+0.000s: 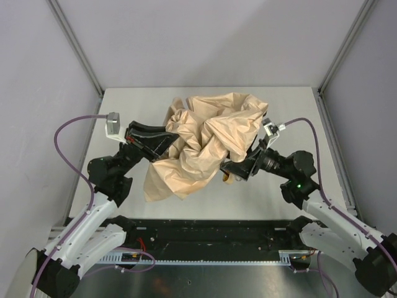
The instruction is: Put away the umbrella
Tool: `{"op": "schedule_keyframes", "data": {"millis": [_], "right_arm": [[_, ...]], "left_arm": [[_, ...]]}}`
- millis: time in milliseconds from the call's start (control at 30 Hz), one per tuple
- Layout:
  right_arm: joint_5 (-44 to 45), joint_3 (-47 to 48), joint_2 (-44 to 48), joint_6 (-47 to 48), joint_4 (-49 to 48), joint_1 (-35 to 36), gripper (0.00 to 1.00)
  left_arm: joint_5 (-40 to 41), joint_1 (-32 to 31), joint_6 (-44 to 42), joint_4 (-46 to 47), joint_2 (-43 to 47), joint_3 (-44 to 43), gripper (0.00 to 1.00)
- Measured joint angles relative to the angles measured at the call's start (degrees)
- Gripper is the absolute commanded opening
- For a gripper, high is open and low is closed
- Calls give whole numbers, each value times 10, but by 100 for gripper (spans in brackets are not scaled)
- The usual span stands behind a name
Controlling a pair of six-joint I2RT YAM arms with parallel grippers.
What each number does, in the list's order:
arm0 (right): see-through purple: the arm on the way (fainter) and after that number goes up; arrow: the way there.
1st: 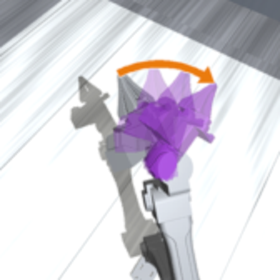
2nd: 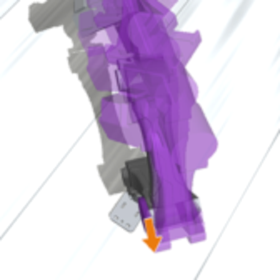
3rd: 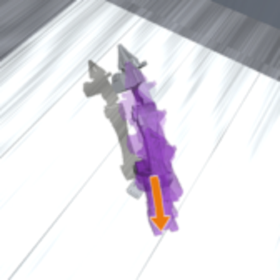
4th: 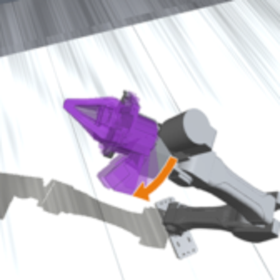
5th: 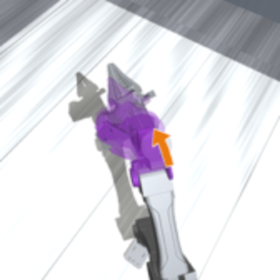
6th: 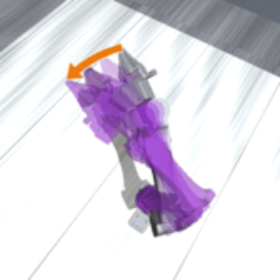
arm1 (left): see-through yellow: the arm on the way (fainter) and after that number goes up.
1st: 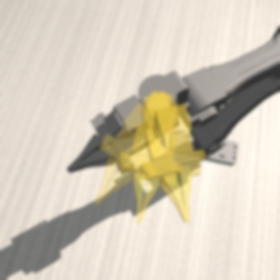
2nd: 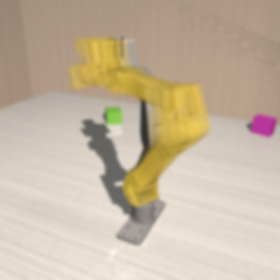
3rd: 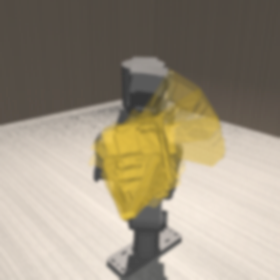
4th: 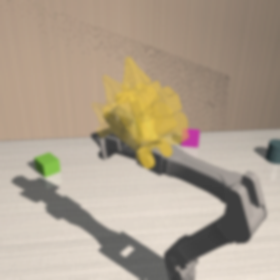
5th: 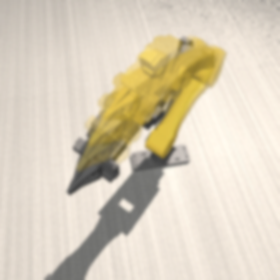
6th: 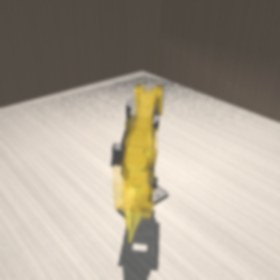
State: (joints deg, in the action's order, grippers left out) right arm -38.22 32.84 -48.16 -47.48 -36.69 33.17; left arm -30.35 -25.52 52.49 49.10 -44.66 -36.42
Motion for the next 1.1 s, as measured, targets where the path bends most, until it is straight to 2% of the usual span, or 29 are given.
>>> {"op": "schedule_keyframes", "data": {"millis": [167,200,267,300,367,533,667,767,867,1100], "right_arm": [[-22,-5,-10,-10,-96,71,46],[-20,-8,-10,-8,-114,84,37],[-15,-14,-7,5,-142,110,13],[-12,-17,-4,14,-152,121,7],[-8,-19,1,29,-163,139,2],[10,-20,12,70,-168,203,0],[40,-20,8,129,-138,339,21],[90,-20,-8,167,-92,404,48],[142,-20,-10,176,-36,401,64],[189,-20,23,134,26,287,75]], "left_arm": [[2,0,0,8,0,1,0],[3,0,-1,9,0,1,0],[12,0,-2,10,0,1,0],[19,0,-4,10,1,2,0],[43,0,-6,14,2,7,0],[115,0,-32,12,7,26,0],[176,0,-57,10,4,29,0],[205,0,-66,11,0,29,0],[229,0,-66,10,-2,29,0],[242,0,-66,10,8,40,0]]}}
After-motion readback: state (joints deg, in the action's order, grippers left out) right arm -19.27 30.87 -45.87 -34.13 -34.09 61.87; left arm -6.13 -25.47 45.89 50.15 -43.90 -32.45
